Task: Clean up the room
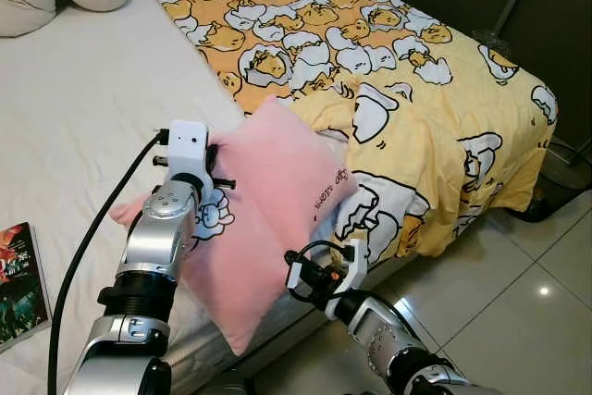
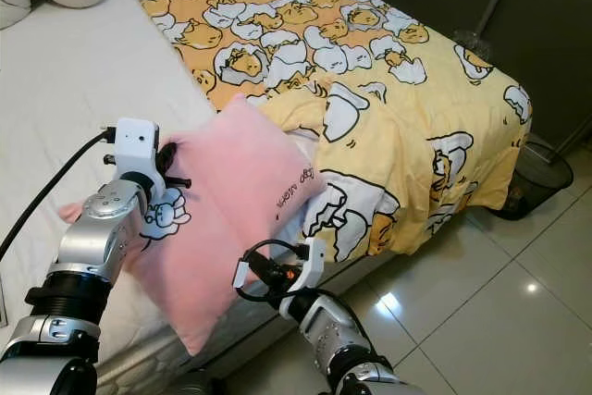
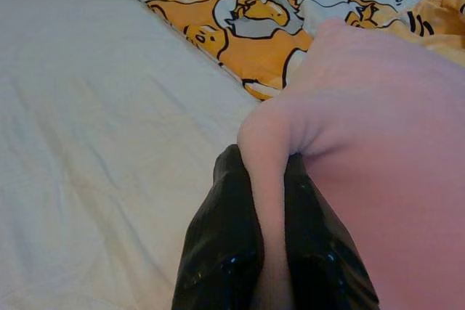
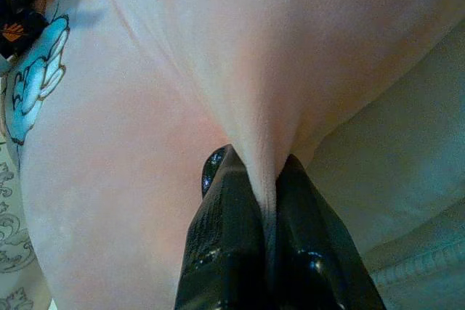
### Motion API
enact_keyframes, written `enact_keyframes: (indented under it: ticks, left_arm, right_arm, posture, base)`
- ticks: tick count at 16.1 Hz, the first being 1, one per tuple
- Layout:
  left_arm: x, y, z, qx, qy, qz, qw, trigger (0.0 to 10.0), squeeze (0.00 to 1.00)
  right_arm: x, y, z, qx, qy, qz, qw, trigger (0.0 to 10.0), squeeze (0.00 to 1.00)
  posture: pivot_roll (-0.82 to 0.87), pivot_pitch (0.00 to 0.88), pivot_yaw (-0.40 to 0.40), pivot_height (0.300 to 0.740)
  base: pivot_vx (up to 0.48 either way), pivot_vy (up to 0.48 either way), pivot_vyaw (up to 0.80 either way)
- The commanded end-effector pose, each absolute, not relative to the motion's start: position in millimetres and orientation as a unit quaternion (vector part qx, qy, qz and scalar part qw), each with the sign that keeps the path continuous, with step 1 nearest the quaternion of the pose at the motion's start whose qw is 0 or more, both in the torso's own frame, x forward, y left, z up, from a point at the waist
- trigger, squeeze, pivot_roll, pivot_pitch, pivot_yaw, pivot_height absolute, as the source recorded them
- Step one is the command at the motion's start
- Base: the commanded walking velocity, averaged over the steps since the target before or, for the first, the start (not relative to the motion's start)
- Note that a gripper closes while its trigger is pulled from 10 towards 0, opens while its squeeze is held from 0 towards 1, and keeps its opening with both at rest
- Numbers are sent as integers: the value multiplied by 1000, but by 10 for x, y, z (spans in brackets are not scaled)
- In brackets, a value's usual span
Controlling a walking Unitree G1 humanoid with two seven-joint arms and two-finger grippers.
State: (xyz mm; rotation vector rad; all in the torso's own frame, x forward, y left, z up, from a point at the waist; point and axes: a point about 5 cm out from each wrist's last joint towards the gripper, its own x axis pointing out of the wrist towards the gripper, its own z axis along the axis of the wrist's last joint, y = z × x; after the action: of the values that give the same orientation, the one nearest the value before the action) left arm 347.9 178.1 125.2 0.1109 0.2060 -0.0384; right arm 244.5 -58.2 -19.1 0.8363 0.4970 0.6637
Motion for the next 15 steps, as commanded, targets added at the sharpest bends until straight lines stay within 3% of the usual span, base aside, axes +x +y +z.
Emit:
enact_keyframes:
  ticks: [1, 15]
  left_arm:
    - [3484, 2103, 1482, 60, 95, -14, 994, 10000, 0]
    - [3484, 2103, 1482, 60, 95, -14, 994, 10000, 0]
  right_arm:
    - [3454, -323, 1009, 176, 74, 303, 933, 10000, 0]
    - [3454, -323, 1009, 176, 74, 303, 933, 10000, 0]
  posture:
    - [36, 0, 0, 740]
    - [36, 0, 0, 740]
  base:
    - [0, 0, 431]
    - [0, 0, 431]
